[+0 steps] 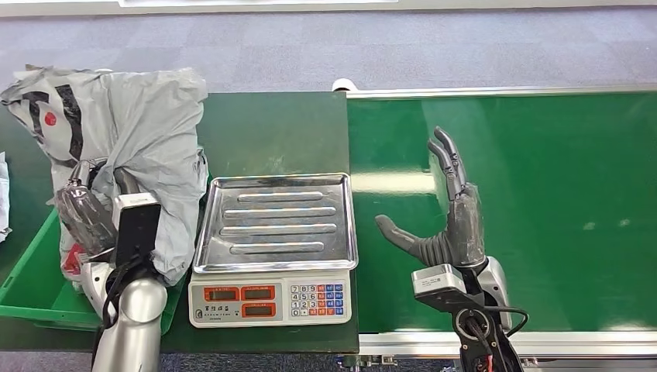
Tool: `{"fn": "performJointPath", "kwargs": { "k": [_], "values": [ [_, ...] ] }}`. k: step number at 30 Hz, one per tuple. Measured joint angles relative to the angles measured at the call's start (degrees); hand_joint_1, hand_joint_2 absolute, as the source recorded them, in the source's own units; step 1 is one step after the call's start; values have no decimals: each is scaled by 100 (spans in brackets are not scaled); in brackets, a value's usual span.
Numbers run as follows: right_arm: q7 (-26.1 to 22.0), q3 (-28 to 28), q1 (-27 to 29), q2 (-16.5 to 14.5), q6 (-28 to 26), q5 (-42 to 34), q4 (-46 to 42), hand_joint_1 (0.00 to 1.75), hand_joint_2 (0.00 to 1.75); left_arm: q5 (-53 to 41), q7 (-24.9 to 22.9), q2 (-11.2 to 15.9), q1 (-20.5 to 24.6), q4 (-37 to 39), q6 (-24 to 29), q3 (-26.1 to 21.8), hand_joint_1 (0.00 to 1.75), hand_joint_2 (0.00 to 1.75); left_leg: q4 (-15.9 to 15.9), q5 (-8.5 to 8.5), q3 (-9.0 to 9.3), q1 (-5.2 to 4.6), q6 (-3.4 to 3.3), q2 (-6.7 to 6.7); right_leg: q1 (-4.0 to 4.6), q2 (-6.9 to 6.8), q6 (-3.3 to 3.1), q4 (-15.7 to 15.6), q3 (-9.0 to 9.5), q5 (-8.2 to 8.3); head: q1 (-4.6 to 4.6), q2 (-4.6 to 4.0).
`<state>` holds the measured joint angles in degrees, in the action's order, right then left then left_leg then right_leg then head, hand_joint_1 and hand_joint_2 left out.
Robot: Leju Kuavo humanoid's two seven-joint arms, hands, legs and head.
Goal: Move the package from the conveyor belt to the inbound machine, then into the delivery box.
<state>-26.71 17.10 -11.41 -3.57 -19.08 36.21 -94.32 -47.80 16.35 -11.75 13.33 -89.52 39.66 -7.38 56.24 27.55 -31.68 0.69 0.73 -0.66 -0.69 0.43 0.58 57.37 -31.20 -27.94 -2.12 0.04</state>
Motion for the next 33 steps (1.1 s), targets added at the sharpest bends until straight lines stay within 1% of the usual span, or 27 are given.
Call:
{"fn": "performJointPath", "kwargs": {
  "k": [4,6,8,10,12,16,19,20,22,24,26,30,33],
  "values": [
    [28,4,2,-1,-20,14,1,0,175,34,217,-149,126,170,2,-543,174,175,0,0,0,0,0,0,0,0,0,0,-1,0,-1,0],
    [39,5,5,-1,-24,28,1,0,175,171,412,-230,182,203,4,-783,93,175,0,0,0,0,0,0,0,0,0,0,0,0,-2,0],
    [46,6,7,-1,-25,43,1,0,175,430,764,-323,231,210,5,-1019,6,175,0,0,0,0,0,0,0,0,0,0,0,0,-2,0],
    [49,7,8,-3,-25,48,2,0,175,760,1174,-431,268,195,9,-1234,0,175,0,0,0,0,0,0,0,0,0,0,0,0,-1,0],
    [49,8,8,-5,-25,49,3,0,175,1090,1436,-508,278,168,10,-1344,0,175,0,0,0,0,0,-1,0,0,0,0,0,0,-1,0],
    [44,10,10,-7,-27,48,31,0,175,1789,1613,-556,235,87,9,-1270,0,175,0,0,0,0,0,-1,0,0,0,0,0,0,-1,0],
    [23,12,11,-4,-26,22,66,0,175,2553,1518,-513,135,14,-126,-991,0,175,0,0,0,0,0,-1,0,0,0,0,0,0,-1,0],
    [14,13,10,-2,-22,1,76,0,175,2944,1443,-470,94,-5,-285,-861,0,175,0,0,0,0,0,-1,0,-1,0,0,1,0,-1,0],
    [-7,13,8,6,5,-46,98,0,175,3807,1330,-351,-1,-35,-785,-566,0,175,0,0,0,0,0,-2,0,-1,0,0,1,0,-1,0],
    [-25,14,6,13,41,-82,117,0,175,4330,1349,-248,-102,-63,-1171,-299,0,175,0,0,0,0,0,-1,0,-1,0,0,1,0,-1,0],
    [-37,15,6,15,67,-102,131,0,175,4407,1538,-202,-202,-117,-1178,-108,0,175,0,0,0,0,0,0,0,0,0,0,1,0,-1,0],
    [-52,15,7,20,110,-132,137,0,175,4317,2115,-174,-417,-390,-956,218,0,175,0,0,-1,0,0,-1,0,-1,0,0,0,0,-1,0],
    [-60,15,6,34,118,-174,137,0,175,4285,2313,-137,-574,-658,-1099,503,0,175,0,1,-2,0,-1,-1,0,-1,0,-1,0,-1,-1,0]
  ]
}}
